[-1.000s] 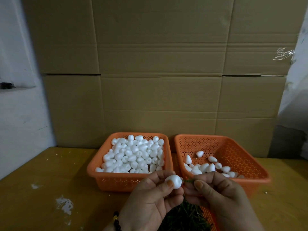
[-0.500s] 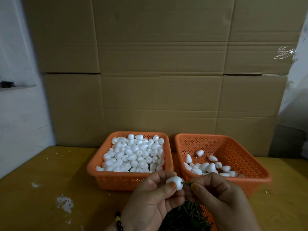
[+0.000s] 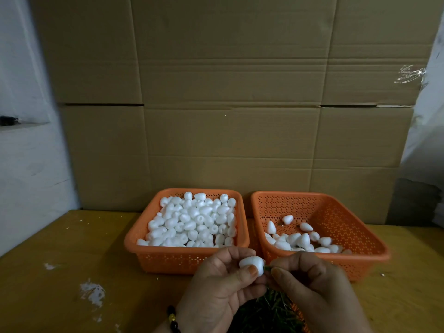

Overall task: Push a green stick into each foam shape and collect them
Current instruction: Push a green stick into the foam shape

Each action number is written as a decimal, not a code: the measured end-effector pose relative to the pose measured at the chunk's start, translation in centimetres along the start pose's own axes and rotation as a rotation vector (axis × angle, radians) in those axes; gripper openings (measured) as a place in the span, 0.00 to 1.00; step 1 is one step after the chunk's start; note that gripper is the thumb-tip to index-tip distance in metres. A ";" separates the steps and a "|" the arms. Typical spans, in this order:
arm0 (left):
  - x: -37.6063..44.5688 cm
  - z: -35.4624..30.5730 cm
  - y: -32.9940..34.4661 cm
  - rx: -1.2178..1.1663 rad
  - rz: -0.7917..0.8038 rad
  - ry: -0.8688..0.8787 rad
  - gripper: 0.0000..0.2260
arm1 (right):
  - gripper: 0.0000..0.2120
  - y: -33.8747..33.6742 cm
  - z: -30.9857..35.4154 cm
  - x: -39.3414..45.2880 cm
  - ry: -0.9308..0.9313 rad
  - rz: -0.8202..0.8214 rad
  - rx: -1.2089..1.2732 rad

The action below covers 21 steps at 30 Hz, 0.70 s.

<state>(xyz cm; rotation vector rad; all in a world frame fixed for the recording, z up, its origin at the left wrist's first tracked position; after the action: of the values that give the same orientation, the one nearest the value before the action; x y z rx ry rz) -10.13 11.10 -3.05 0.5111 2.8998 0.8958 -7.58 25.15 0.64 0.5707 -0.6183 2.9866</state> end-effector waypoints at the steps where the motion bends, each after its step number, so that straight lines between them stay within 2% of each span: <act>1: 0.0 0.0 0.0 0.003 -0.003 0.001 0.17 | 0.15 0.0 0.0 0.0 0.000 -0.001 -0.002; 21: 0.1 0.1 -0.1 0.053 0.026 0.046 0.14 | 0.14 0.1 -0.6 0.1 0.037 0.001 -0.028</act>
<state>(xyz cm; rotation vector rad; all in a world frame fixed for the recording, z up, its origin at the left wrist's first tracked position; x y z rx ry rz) -10.24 11.09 -3.22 0.5410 2.9717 0.8474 -7.91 25.31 0.09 0.5125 -0.6565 2.9775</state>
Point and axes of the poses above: each hand's wrist, its own x-axis towards the middle knuckle, its own y-axis out of the palm, z = x × y, the point moved 7 cm from there along x, towards the middle knuckle, and after that the axes turned 3 degrees about -x, right-handed, at the moved point
